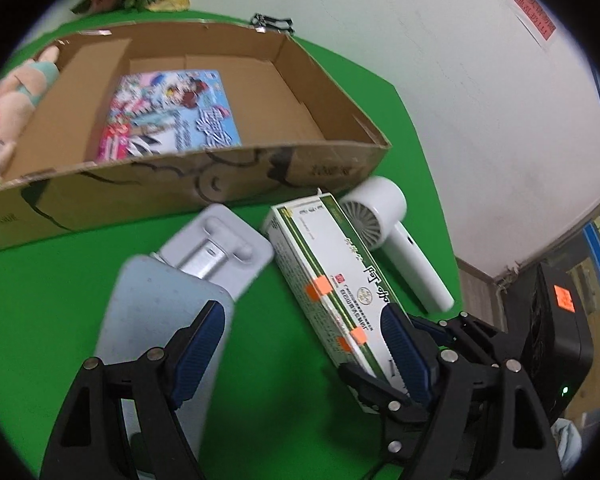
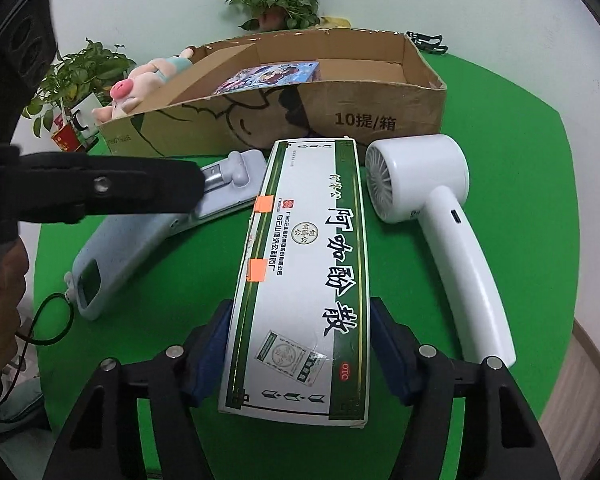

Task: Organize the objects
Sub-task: 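Grasp the white-and-green medicine box with the right gripper and lift, then carry the medicine box over the open box with the right gripper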

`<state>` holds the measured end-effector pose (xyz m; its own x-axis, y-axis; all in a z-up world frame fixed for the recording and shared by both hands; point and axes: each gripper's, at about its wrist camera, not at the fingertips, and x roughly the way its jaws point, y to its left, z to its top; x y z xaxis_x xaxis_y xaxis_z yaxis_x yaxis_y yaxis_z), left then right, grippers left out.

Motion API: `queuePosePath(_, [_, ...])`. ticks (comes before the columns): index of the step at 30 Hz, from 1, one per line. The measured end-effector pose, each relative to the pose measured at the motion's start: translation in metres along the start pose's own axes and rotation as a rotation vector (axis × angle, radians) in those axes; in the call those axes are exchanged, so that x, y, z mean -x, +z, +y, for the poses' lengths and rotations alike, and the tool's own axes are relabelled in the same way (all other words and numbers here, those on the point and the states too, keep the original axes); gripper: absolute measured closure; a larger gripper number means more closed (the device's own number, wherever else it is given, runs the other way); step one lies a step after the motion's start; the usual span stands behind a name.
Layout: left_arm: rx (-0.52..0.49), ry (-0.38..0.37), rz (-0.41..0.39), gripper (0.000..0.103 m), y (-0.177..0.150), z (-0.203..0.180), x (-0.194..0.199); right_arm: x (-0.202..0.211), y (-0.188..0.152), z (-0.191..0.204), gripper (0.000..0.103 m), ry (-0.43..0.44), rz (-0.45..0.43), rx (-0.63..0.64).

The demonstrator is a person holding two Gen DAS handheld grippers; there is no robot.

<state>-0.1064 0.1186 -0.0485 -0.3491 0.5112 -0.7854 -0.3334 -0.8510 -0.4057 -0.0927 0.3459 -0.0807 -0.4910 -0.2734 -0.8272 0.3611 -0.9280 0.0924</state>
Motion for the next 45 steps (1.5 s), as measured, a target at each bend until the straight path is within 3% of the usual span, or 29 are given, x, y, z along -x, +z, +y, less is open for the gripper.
queuePosePath(8, [0.019,-0.163,0.140,0.024,-0.012,-0.012,-0.026,0.012,-0.025,0.011,0.041,0.010,0.002,-0.117])
queuePosePath(11, [0.009,-0.148,0.174,0.025,-0.015,-0.018,-0.032,0.013,-0.028,0.011,0.042,0.028,0.000,-0.144])
queuePosePath(15, [0.047,-0.140,0.233,0.036,-0.019,-0.015,-0.042,0.012,-0.031,0.007,0.042,0.077,-0.002,-0.199])
queuePosePath(19, [0.083,-0.192,0.242,0.045,-0.021,-0.012,-0.040,0.011,-0.031,0.002,0.042,0.129,-0.002,-0.248])
queuePosePath(22, [0.061,-0.182,0.234,0.046,-0.021,-0.015,-0.037,0.012,-0.032,-0.002,0.043,0.152,-0.004,-0.275])
queuePosePath(28, [0.001,-0.211,0.124,0.049,-0.006,-0.026,-0.004,0.027,-0.019,0.005,0.044,0.098,-0.083,-0.228])
queuePosePath(37, [-0.149,-0.230,-0.145,0.050,0.056,-0.056,0.083,0.093,0.042,0.022,0.044,-0.008,-0.371,-0.084])
queuePosePath(45, [-0.210,-0.190,-0.222,0.051,0.110,-0.067,0.113,0.111,0.108,0.025,0.044,-0.021,-0.466,-0.042])
